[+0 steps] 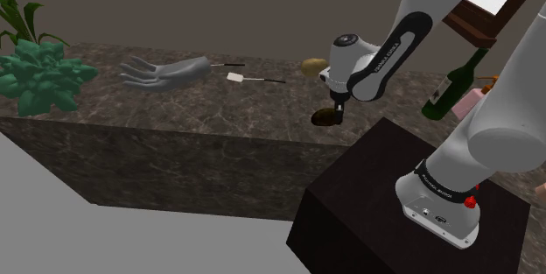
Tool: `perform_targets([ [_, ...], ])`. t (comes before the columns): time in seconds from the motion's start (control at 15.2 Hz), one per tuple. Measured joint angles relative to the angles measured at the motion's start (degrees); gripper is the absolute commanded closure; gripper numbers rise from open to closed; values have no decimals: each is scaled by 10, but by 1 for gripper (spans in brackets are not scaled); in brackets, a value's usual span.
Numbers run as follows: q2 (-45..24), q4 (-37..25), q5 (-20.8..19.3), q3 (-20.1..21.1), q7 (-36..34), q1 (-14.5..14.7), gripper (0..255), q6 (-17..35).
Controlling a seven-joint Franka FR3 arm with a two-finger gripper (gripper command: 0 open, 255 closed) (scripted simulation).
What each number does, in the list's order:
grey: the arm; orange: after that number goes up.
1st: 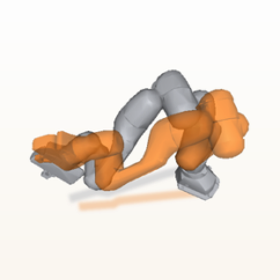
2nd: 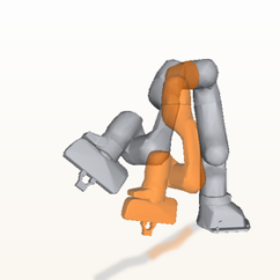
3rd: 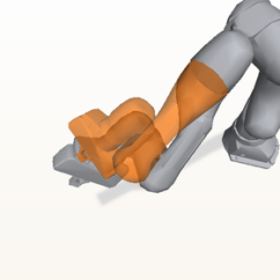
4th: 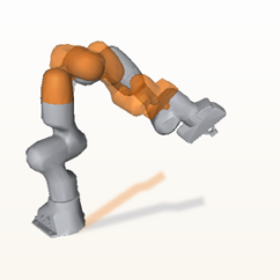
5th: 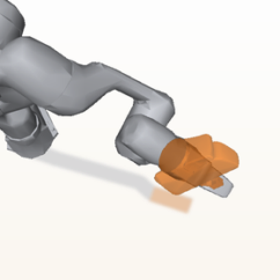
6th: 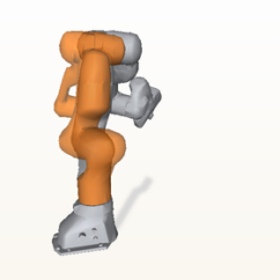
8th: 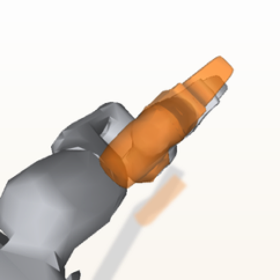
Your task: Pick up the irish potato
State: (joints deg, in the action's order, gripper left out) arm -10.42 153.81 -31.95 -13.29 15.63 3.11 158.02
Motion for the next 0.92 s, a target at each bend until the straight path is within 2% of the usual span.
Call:
perform_targets([
  [0.66,-3,-1,-3,-1,-4,1,255,4],
  [0.92,29,6,12,4,13,-1,255,-22],
])
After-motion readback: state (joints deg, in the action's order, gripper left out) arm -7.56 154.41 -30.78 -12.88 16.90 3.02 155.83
